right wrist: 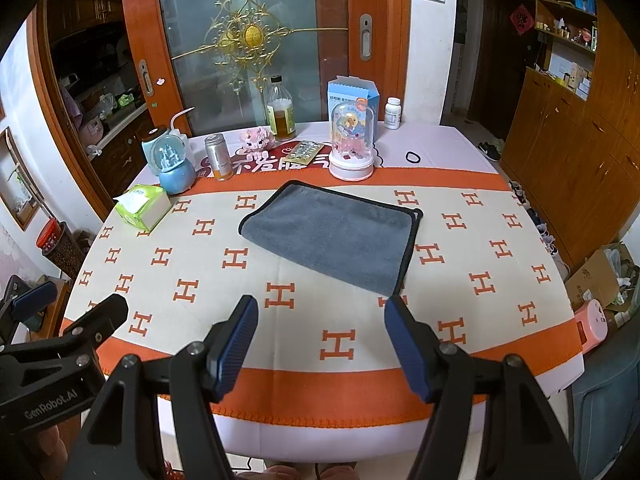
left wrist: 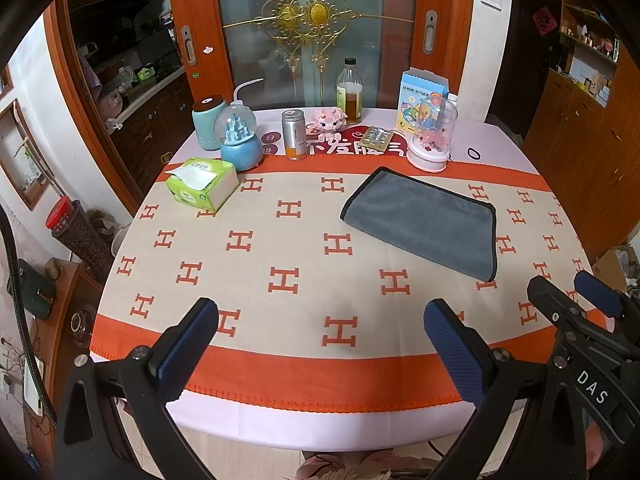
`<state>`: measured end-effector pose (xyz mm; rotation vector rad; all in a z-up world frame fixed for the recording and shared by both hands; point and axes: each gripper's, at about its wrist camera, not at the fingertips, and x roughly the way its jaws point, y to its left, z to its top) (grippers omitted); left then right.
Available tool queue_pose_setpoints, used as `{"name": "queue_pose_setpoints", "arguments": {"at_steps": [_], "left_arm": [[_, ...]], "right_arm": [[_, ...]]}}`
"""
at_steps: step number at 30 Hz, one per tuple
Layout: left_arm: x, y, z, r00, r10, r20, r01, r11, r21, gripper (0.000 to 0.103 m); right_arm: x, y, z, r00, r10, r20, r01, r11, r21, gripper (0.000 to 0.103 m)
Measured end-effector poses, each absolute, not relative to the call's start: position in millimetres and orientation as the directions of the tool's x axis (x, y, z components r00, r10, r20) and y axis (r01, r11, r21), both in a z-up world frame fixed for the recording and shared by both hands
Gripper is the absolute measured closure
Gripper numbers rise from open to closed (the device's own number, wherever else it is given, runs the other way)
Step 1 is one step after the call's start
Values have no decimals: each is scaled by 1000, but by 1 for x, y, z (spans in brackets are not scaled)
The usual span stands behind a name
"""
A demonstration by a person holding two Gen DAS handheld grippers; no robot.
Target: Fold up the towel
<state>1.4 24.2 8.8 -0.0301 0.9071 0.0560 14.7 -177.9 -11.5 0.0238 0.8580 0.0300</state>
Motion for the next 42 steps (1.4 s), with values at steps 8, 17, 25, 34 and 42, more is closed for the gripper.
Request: {"name": "queue_pose_setpoints", "arguments": {"at_steps": [8,17,25,34,42], "left_arm": [[2,24,9,614,36,-788,-61,998,-2,1],[2,23,9,613,36,-789,-62,998,-2,1],[2,25,6,612,35,-790,-61,998,-3,1],[1,25,4,611,34,-791,-60,998,-3,1],[2,24,5,610,36,-792,-61,998,-2,1]], "right_arm": [[15,-178,-12,654,36,-756,-17,999,33,37],[15,-178,-12,654,36,-756,-18,999,33,37],[15,-177,-12,652,36,-757,-16,999,33,37],[16,-177,-12,652,36,-757,-17,999,33,37],[16,-177,-12,652,36,-757,-18,999,33,37]]}}
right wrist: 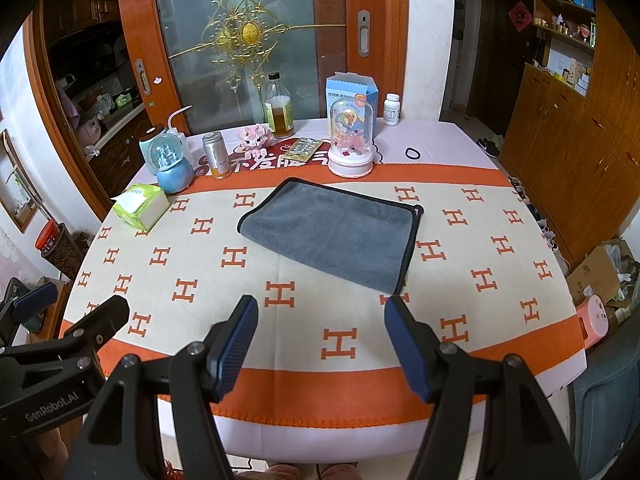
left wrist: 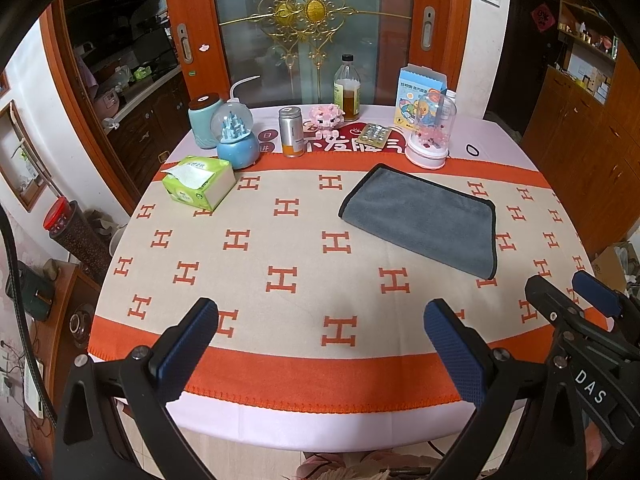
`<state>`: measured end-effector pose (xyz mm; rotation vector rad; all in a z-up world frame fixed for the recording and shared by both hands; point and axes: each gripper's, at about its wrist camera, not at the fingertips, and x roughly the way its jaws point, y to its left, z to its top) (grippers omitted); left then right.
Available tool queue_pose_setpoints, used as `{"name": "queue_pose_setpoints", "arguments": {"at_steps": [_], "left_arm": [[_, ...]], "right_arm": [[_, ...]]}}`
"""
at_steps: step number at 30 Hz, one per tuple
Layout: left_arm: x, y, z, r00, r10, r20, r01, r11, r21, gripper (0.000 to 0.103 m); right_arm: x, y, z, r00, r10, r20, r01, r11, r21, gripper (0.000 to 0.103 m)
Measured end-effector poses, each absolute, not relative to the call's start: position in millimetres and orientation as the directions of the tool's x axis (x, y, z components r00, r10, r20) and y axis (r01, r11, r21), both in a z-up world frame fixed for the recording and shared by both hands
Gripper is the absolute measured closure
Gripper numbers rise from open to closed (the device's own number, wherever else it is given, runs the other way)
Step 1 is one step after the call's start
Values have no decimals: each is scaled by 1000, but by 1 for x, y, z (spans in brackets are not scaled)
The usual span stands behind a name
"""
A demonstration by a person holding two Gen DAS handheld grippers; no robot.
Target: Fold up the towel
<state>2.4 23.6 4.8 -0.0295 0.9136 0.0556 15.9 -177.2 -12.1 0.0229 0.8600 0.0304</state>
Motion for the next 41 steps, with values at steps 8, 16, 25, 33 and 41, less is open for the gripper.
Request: {"name": "queue_pose_setpoints", "arguments": {"at_steps": [8,16,25,33,41], "left_arm": [[3,23,5,609,36,-793,-61,998,-2,1],[3,23,4,608,36,-793,-61,998,-1,1],[3,23,5,608,38,-793,-64,998,-1,1],[4,23,4,607,37,-794,-62,998,-1,1],[3,22,2,606,38,-794,-62,998,0,1]], "right_arm": [[16,-177,-12,652,36,-758,-18,999,33,37],[16,-177,-12,652,36,-758,-18,999,32,37],[16,-177,-12,651,37,-758,-19,999,32,37],[15,-177,-11,651,37,-758,-19,999,32,37],[15,-177,-11,650,36,-759,-18,999,33,37]]}}
